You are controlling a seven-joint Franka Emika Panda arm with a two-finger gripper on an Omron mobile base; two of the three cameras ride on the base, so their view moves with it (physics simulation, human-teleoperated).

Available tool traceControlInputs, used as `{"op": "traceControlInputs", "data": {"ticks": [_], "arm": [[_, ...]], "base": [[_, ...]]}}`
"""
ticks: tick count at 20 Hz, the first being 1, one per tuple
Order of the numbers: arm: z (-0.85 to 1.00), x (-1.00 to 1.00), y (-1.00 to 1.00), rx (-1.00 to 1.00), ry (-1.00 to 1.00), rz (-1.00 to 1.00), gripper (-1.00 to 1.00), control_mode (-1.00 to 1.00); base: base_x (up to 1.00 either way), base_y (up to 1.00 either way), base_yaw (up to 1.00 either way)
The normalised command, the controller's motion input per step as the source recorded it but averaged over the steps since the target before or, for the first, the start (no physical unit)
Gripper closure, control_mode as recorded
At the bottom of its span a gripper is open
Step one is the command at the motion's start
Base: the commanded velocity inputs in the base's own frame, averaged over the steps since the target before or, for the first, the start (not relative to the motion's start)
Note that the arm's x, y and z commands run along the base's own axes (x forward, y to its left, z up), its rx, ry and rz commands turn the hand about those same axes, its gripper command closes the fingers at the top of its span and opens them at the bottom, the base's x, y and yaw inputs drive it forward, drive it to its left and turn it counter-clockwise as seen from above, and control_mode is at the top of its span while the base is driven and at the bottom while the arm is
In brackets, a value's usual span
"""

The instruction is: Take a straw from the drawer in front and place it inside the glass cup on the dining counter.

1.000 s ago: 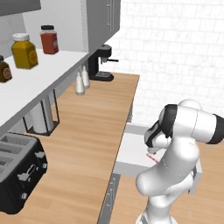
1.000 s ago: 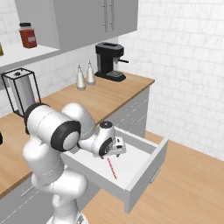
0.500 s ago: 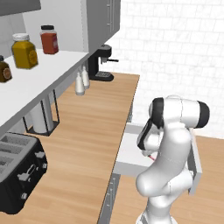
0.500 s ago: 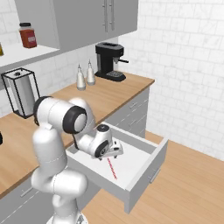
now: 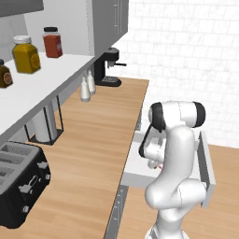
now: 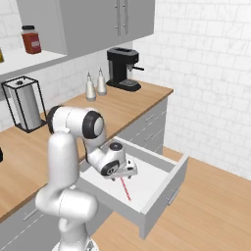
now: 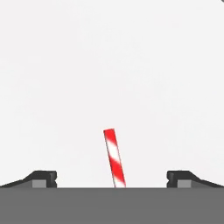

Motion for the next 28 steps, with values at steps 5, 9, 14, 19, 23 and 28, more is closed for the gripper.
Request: {"op": "traceControlInputs", "data": {"ticks": [5, 9, 14, 19, 23, 28], "arm": [[-0.33, 0.09, -0.01, 0.00, 0.00, 0.00, -1.00, -1.00], [-0.31, 0.06, -0.04, 0.00, 0.00, 0.00, -1.00, -1.00], [-0.32, 0.02, -0.02, 0.00, 0.01, 0.00, 1.00, -1.00], [-0.22, 0.00, -0.02, 0.01, 0.03, 0.00, 1.00, -1.00], [-0.17, 0.00, -0.11, 0.01, 0.04, 0.00, 1.00, -1.00], [-0.09, 0.19, -0.06, 0.00, 0.08, 0.00, 1.00, -1.00]], "base": [[0.00, 0.00, 0.00], [0.00, 0.00, 0.00], [0.00, 0.00, 0.00], [0.00, 0.00, 0.00], [0.00, 0.00, 0.00], [0.00, 0.00, 0.00]]}}
